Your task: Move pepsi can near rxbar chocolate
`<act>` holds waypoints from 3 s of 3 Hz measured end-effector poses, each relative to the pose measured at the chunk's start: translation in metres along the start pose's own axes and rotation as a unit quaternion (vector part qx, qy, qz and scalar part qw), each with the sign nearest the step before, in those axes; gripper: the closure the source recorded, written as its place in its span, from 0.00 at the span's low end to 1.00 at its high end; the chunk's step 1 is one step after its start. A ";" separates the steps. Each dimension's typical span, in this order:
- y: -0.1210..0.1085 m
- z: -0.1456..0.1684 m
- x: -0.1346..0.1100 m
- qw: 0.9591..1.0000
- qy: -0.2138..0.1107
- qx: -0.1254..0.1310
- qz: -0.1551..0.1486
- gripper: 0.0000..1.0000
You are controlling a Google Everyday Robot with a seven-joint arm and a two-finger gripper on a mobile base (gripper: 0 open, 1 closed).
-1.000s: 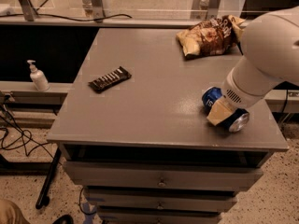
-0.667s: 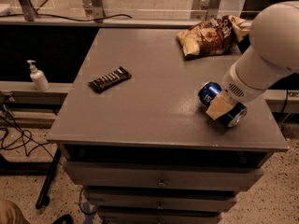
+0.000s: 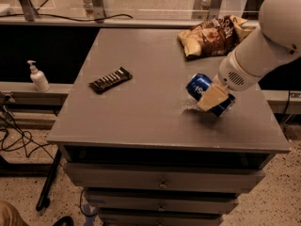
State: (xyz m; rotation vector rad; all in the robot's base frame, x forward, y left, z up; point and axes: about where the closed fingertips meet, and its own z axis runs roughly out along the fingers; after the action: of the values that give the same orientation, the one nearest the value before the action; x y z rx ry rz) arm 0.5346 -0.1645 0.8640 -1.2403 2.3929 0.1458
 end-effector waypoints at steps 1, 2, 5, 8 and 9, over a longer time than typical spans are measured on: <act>0.001 -0.002 -0.004 1.000 -0.005 -0.002 -0.014 1.00; 0.001 -0.002 -0.007 1.000 -0.002 0.000 -0.017 1.00; 0.016 0.010 -0.070 0.994 0.031 0.047 -0.093 1.00; -0.020 0.023 -0.167 0.983 -0.163 0.034 -0.078 1.00; -0.025 0.033 -0.195 0.966 -0.252 0.002 -0.058 1.00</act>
Offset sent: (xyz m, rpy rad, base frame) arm 0.0012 0.0035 0.0040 0.0022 -0.0139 0.0344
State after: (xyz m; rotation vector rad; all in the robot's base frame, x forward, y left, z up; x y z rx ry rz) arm 0.6636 -0.0231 0.9205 -1.1695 1.8797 0.3714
